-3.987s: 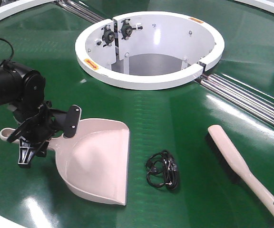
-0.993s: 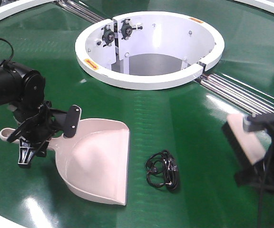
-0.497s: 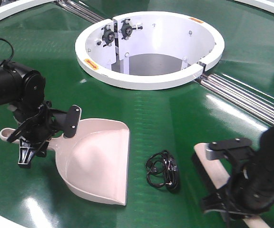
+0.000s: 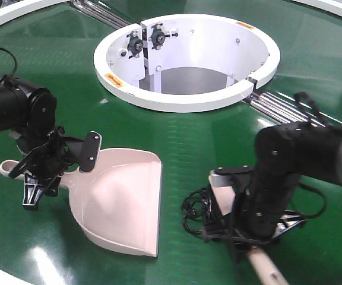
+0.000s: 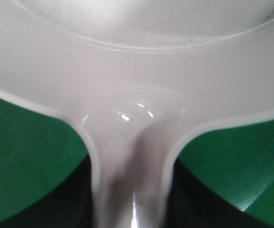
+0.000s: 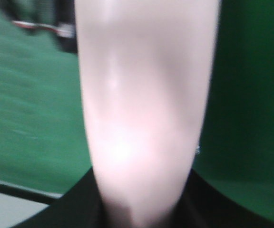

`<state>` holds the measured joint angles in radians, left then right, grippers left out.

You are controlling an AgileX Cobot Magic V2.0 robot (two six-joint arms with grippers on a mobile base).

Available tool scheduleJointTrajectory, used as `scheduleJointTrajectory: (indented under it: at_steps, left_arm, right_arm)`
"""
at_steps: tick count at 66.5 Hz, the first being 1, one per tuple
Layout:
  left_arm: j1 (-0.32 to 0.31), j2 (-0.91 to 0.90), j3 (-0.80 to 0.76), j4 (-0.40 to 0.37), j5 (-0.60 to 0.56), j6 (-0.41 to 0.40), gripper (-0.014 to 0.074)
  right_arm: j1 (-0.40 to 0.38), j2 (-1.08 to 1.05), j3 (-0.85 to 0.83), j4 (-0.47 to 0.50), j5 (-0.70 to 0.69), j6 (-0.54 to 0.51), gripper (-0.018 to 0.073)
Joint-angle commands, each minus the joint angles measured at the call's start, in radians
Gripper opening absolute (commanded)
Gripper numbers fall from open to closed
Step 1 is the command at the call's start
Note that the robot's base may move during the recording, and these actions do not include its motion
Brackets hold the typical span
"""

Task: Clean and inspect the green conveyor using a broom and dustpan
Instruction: 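Sweep the black cable with the brush into the held dustpan, then lift the brush away and lower it back onto the belt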

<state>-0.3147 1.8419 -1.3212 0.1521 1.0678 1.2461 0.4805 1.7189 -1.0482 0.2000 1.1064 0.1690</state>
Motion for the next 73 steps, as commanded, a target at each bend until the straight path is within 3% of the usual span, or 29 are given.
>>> scheduleJointTrajectory:
  at_steps: [1, 18, 35, 58, 73]
  left_arm:
    - [-0.01, -0.044, -0.027, -0.006, 0.013, 0.002, -0.0006]
    - [-0.01, -0.044, -0.027, -0.006, 0.013, 0.002, -0.0006]
    - [-0.01, -0.044, -0.027, -0.006, 0.013, 0.002, -0.0006]
    - [-0.01, -0.044, -0.027, -0.006, 0.013, 0.002, -0.0006]
    - [-0.01, -0.044, -0.027, -0.006, 0.013, 0.002, -0.0006]
  right_arm:
    - [0.039, 0.024, -0.063, 0.109, 0.011, -0.069, -0.0005]
    - [0.146, 0.175, -0.275, 0.225, 0.018, -0.123, -0.0002]
    - [0.204, 0.267, -0.519, 0.231, 0.074, -0.121, -0.0002]
    - [0.188, 0.251, -0.626, 0.183, 0.079, -0.123, 0.0]
    - [0.084, 0.141, -0.625, 0.105, 0.085, -0.123, 0.0004]
